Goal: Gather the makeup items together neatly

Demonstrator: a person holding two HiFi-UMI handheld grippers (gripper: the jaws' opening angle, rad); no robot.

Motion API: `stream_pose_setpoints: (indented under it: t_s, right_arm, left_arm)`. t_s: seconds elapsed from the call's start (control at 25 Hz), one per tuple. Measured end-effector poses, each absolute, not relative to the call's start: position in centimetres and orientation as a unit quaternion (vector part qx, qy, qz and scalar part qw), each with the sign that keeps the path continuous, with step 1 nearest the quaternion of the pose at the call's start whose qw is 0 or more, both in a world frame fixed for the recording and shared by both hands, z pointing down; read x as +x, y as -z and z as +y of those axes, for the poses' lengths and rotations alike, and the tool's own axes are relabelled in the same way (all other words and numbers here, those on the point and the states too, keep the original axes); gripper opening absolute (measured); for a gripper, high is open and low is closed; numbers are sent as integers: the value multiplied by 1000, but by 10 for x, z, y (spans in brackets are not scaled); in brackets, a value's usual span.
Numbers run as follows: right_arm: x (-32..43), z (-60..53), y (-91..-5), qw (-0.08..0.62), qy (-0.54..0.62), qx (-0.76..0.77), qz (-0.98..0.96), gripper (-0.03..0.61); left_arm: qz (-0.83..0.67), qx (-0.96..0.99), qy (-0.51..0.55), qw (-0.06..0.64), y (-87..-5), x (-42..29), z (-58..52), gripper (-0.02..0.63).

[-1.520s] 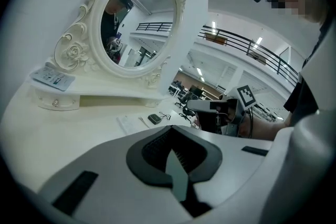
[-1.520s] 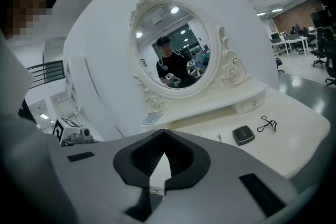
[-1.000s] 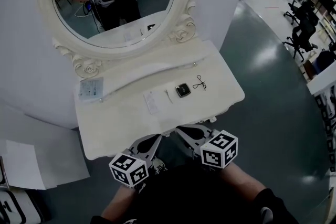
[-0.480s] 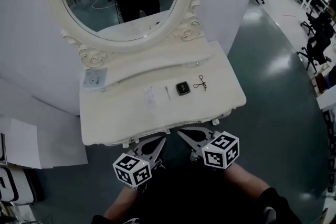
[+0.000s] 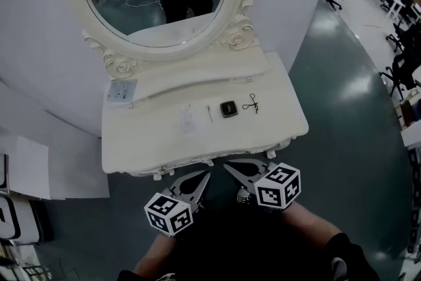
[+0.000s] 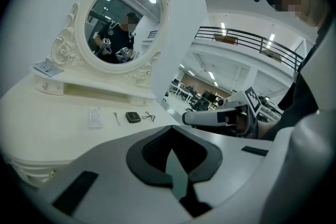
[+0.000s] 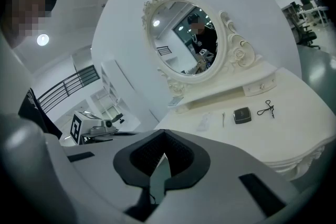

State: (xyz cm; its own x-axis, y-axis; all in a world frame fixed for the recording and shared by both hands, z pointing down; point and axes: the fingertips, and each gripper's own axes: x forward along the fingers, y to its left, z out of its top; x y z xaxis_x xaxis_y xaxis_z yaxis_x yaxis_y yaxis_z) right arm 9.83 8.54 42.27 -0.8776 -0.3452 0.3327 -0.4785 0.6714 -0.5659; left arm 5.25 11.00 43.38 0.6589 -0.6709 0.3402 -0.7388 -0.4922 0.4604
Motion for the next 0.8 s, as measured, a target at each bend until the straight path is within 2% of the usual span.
stream_pose_setpoints:
  t_s: [0.8]
  right_arm:
    - [84, 80, -427, 89, -349, 233, -903, 29]
  left_arm:
    - [-403, 862, -69, 300, -436, 35, 97, 8]
